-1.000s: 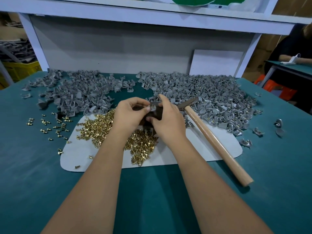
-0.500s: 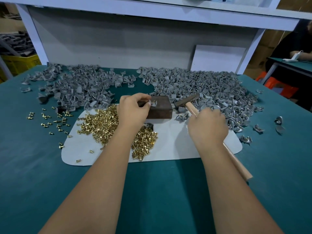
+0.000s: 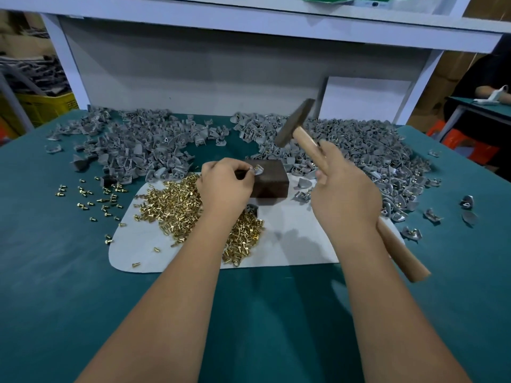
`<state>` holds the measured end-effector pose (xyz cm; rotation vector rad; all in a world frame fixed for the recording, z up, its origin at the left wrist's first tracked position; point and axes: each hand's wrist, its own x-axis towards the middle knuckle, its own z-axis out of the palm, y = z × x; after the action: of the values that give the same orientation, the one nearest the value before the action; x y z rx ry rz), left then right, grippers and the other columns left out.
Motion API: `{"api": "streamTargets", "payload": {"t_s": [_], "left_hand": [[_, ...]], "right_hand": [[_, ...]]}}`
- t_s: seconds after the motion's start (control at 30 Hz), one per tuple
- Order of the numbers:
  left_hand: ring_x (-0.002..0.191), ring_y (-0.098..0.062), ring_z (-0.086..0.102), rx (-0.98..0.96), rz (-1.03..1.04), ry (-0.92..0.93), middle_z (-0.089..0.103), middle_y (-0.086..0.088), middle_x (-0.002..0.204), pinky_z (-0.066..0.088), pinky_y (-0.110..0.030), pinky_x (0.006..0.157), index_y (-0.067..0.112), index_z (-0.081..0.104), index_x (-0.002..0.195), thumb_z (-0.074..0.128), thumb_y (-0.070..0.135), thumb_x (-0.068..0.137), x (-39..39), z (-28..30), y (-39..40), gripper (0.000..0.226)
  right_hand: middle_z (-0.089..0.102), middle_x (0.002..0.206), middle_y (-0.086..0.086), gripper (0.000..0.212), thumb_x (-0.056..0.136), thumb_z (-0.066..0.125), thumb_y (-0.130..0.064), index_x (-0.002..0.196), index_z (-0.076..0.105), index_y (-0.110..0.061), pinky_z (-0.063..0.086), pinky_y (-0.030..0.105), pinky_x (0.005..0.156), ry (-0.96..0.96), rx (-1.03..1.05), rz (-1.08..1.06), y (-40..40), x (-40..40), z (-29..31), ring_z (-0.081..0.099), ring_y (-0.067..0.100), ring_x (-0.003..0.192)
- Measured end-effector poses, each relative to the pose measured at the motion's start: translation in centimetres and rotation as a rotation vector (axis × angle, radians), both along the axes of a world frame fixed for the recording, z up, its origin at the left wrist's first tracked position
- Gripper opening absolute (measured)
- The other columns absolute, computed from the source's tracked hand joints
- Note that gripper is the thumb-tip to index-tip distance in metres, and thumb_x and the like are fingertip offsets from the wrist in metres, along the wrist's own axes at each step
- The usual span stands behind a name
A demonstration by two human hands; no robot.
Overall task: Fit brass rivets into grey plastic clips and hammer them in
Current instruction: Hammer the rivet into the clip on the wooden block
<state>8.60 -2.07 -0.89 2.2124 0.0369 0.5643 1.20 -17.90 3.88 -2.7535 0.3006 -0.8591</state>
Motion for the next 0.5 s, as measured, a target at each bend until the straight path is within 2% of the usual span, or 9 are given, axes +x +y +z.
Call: {"api": "streamTargets", "payload": {"t_s": [0.1, 0.17, 0.27, 0.33, 0.43, 0.5], "left_hand": [[0.117, -0.018, 0.038, 0.019, 0.003, 0.011, 0.064, 0.019, 0.111, 0.020, -0.034, 0.085, 0.037, 0.071, 0.092, 0.063, 0.035, 0.090, 0.0, -0.1, -0.1, 0.008], [0.117, -0.017, 0.037, 0.038, 0.015, 0.007, 0.064, 0.021, 0.114, 0.018, -0.033, 0.085, 0.037, 0.071, 0.094, 0.062, 0.036, 0.091, 0.0, -0.2, -0.2, 0.010], [0.118, -0.015, 0.036, 0.080, 0.043, 0.018, 0.063, 0.022, 0.115, 0.014, -0.032, 0.084, 0.037, 0.073, 0.095, 0.061, 0.037, 0.092, 0.0, -0.1, -0.5, 0.013], [0.120, -0.014, 0.036, 0.099, 0.062, 0.034, 0.063, 0.022, 0.116, 0.015, -0.034, 0.085, 0.037, 0.074, 0.095, 0.061, 0.038, 0.093, 0.1, -0.1, -0.6, 0.013], [0.121, -0.013, 0.036, 0.077, 0.057, 0.032, 0.063, 0.023, 0.116, 0.017, -0.037, 0.089, 0.036, 0.073, 0.100, 0.061, 0.036, 0.093, 0.1, -0.3, -0.7, 0.014], [0.122, -0.012, 0.036, 0.062, 0.061, 0.032, 0.063, 0.023, 0.115, 0.019, -0.042, 0.095, 0.036, 0.074, 0.098, 0.060, 0.036, 0.093, 0.1, -0.3, -0.7, 0.014]], "right_hand": [[0.059, 0.095, 0.000, 0.057, 0.093, 0.052, -0.019, 0.140, 0.034, -0.046, 0.030, 0.029, 0.056, 0.025, -0.051, 0.047, 0.9, -0.5, 0.6, 0.044, 0.023, 0.069], [0.058, 0.093, -0.001, 0.059, 0.093, 0.052, -0.019, 0.140, 0.033, -0.049, 0.029, 0.028, 0.054, 0.040, -0.068, 0.044, 1.3, -0.5, 0.6, 0.043, 0.023, 0.069], [0.046, 0.081, -0.003, 0.060, 0.094, 0.051, -0.019, 0.140, 0.030, -0.051, 0.020, 0.024, 0.045, 0.025, -0.051, 0.019, 1.6, -0.5, 0.6, 0.042, 0.022, 0.065], [0.043, 0.078, -0.003, 0.061, 0.093, 0.052, -0.019, 0.139, 0.032, -0.052, 0.020, 0.024, 0.046, 0.022, -0.047, 0.020, 1.5, -0.6, 0.8, 0.042, 0.023, 0.064], [0.059, 0.085, 0.000, 0.061, 0.090, 0.054, -0.018, 0.137, 0.037, -0.053, 0.031, 0.027, 0.056, 0.107, -0.051, 0.080, 1.5, -0.7, 0.7, 0.056, 0.028, 0.073], [0.059, 0.086, 0.001, 0.062, 0.089, 0.055, -0.018, 0.137, 0.037, -0.053, 0.031, 0.027, 0.055, 0.096, -0.057, 0.076, 1.7, -0.8, 0.7, 0.055, 0.028, 0.072]]}}
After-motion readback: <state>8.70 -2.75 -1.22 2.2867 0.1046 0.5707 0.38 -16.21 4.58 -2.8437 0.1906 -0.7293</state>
